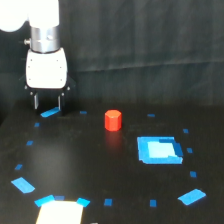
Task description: Pick up the red object from the table
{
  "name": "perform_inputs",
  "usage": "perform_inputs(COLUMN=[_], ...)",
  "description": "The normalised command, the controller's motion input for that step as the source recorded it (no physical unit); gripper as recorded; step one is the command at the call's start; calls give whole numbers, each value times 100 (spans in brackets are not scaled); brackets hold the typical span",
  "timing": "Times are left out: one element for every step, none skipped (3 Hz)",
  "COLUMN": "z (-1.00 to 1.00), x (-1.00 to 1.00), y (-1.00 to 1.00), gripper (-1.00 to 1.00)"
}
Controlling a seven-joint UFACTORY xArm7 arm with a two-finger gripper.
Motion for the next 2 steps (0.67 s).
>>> perform_inputs(z=[-100, -100], x=[100, 100], y=[100, 54], gripper=[100, 100])
